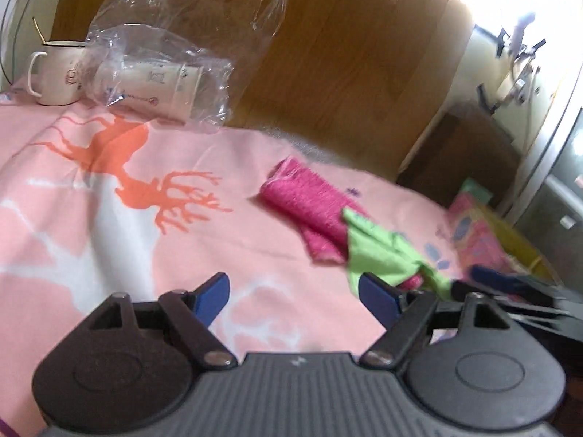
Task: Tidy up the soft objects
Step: 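Grasp the green cloth with the right gripper and lift it, then grasp the green cloth with the left gripper while the right gripper releases it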
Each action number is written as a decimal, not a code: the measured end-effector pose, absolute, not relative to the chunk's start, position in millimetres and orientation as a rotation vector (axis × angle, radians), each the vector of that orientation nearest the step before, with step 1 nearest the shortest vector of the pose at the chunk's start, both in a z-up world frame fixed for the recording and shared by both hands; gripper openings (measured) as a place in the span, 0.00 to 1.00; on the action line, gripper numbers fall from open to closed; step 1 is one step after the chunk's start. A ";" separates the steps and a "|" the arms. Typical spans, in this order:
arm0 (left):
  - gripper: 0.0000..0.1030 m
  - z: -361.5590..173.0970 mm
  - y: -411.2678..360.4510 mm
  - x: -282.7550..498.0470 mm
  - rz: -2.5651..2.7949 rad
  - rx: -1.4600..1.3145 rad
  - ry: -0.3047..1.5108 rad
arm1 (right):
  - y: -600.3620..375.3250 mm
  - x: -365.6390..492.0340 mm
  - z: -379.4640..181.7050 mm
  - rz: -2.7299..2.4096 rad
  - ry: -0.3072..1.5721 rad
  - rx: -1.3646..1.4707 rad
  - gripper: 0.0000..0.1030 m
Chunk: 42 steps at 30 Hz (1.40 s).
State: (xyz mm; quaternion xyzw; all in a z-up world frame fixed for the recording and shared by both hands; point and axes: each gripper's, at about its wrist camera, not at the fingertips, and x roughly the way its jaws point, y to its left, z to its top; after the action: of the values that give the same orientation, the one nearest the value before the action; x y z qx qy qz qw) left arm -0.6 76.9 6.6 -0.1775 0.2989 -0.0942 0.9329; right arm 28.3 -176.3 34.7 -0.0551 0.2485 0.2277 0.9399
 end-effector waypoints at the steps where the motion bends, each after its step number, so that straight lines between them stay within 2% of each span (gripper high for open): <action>1: 0.79 6.6 77.4 0.5 -0.201 -0.370 0.613 | -175.4 38.3 32.3 0.443 0.534 -0.118 0.59; 4: 0.79 6.6 79.7 -2.3 -0.224 -0.387 0.605 | -178.8 49.9 24.5 0.413 0.594 -0.103 0.59; 5: 0.79 5.9 81.0 -3.1 -0.230 -0.391 0.602 | -181.2 47.5 20.5 0.415 0.616 -0.083 0.46; 6: 0.79 5.9 82.1 -3.8 -0.236 -0.395 0.600 | -184.3 48.3 17.9 0.421 0.639 -0.063 0.11; 7: 0.79 5.9 82.1 -4.5 -0.241 -0.399 0.599 | -186.7 46.1 16.3 0.425 0.658 -0.049 0.06; 13: 0.79 5.5 82.8 -5.7 -0.268 -0.409 0.592 | -180.3 -21.8 42.6 0.538 0.513 -0.078 0.05; 19: 0.79 6.9 79.5 -11.5 -0.276 -0.406 0.598 | -153.6 -76.1 41.3 0.841 0.584 -0.096 0.05; 23: 0.79 6.2 80.2 -17.3 -0.271 -0.426 0.614 | -131.5 -75.8 25.6 0.800 0.573 -0.183 0.07; 25: 0.79 6.2 82.7 -21.2 -0.272 -0.441 0.628 | -128.7 -66.0 21.1 0.732 0.572 -0.193 0.12; 26: 0.79 6.7 83.9 -23.7 -0.273 -0.445 0.630 | -133.2 -63.3 21.7 0.715 0.576 -0.181 0.18; 28: 0.79 8.1 86.3 -28.2 -0.276 -0.445 0.637 | -139.1 -57.6 25.6 0.711 0.567 -0.138 0.47; 29: 0.80 8.3 86.6 -28.9 -0.280 -0.445 0.644 | -142.5 -55.0 27.8 0.703 0.552 -0.124 0.70; 30: 0.80 8.1 86.2 -29.3 -0.288 -0.447 0.653 | -143.1 -53.7 29.3 0.693 0.531 -0.123 0.76; 32: 0.80 7.7 83.5 -29.5 -0.301 -0.455 0.665 | -140.6 -48.9 28.2 0.693 0.523 -0.151 0.77; 35: 0.80 9.0 79.7 -30.3 -0.336 -0.480 0.678 | -128.0 -28.0 19.2 0.727 0.618 -0.170 0.86; 37: 0.80 11.6 77.3 -32.4 -0.357 -0.478 0.682 | -118.7 -17.2 10.1 0.730 0.656 -0.178 0.85; 38: 0.80 12.9 75.2 -33.2 -0.365 -0.468 0.688 | -117.1 -18.8 9.1 0.731 0.653 -0.185 0.83; 39: 0.80 13.4 72.1 -33.5 -0.375 -0.455 0.702 | -115.8 -22.1 9.1 0.739 0.631 -0.195 0.63; 40: 0.80 12.9 68.8 -33.7 -0.383 -0.444 0.713 | -115.1 -25.2 9.8 0.763 0.615 -0.196 0.51; 41: 0.80 11.8 64.2 -33.6 -0.395 -0.434 0.725 | -115.1 -28.5 11.1 0.781 0.610 -0.188 0.23; 42: 0.79 10.0 59.6 -33.4 -0.403 -0.426 0.736 | -114.5 -30.4 11.7 0.787 0.607 -0.185 0.13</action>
State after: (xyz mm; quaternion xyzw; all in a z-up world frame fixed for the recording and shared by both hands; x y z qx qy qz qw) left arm -33.4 59.6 10.0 -0.2052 0.3544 -0.1939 0.8914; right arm -30.4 -114.5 11.7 -0.0884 0.2905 0.3768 0.8751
